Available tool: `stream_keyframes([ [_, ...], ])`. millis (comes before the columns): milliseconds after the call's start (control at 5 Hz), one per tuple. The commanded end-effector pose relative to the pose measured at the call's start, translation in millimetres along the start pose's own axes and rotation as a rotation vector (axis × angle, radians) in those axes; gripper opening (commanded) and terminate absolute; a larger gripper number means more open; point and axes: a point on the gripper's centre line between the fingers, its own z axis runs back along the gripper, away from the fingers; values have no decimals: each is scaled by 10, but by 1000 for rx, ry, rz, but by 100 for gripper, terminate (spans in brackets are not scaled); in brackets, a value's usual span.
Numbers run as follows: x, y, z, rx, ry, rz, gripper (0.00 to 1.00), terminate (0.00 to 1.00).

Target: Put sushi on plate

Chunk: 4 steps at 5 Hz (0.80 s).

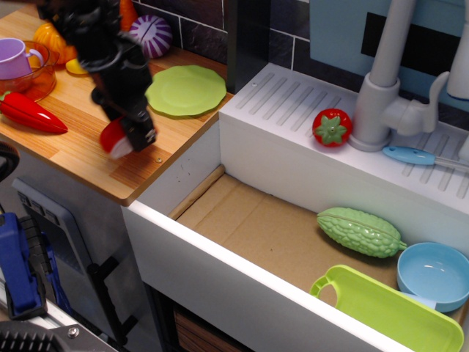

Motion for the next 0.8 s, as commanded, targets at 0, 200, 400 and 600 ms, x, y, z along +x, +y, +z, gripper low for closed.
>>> stream_keyframes([
  [0, 456, 134, 164, 60, -31, -71, 0, 0],
  [200, 664, 237, 128, 11, -70, -129, 0, 0],
  [400, 807, 311, 39, 1, -113, -178, 0, 0],
  [600, 860, 425, -42, -22, -129, -216, 0, 0],
])
